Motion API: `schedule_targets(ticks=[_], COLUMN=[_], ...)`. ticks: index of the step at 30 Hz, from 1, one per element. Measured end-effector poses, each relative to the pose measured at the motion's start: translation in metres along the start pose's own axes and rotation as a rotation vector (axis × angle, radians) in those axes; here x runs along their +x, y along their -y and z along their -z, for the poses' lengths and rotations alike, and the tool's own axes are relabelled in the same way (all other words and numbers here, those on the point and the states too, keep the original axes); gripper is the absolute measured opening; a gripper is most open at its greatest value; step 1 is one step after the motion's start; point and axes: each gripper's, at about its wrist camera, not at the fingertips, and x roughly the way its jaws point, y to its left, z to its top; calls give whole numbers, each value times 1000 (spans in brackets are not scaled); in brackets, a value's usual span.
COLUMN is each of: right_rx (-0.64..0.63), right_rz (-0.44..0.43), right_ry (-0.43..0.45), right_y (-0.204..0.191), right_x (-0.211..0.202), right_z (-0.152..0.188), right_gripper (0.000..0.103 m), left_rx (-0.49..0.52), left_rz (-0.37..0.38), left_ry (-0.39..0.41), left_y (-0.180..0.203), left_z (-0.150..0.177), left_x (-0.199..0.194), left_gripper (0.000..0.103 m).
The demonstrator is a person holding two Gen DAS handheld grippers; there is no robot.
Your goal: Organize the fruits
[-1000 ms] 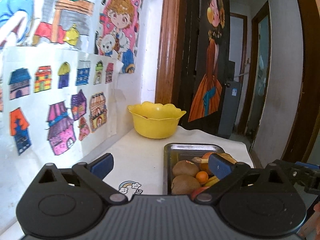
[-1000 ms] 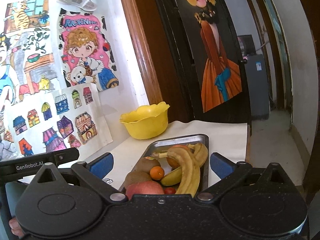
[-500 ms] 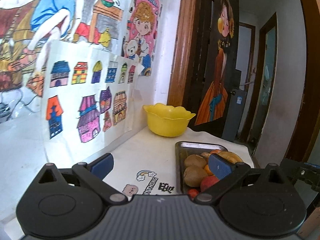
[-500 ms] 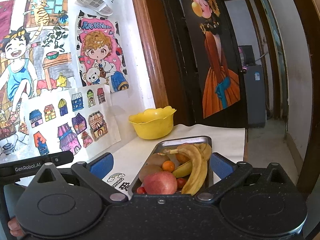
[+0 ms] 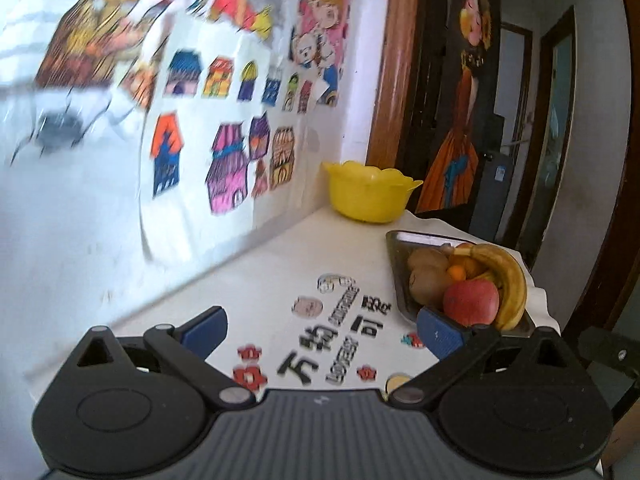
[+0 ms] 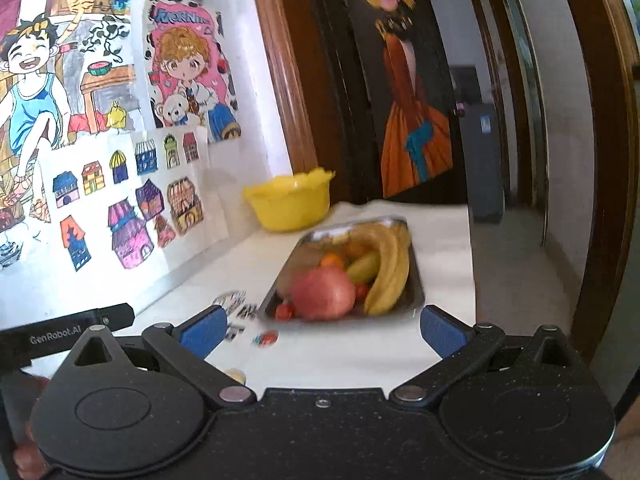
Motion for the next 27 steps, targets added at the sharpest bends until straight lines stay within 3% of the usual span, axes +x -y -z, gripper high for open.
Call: schedule_targets(ticks=[5, 17, 27], right_rx=[-42, -26, -55], right_rz=[30, -3, 17], right_ry=[31, 120, 87], right_y=[-8, -9, -9], right_x=[-5, 1, 9], right_z=[23, 55, 62], right_gripper=[102, 102, 102], left_rx=[14, -2, -9], left_rz=[-10, -54, -53], left_ry=[22, 42, 55], left_y=[-6, -18, -18], left_z=[26, 60, 65], left_x=[2, 10, 7], left_gripper=[103, 103, 103])
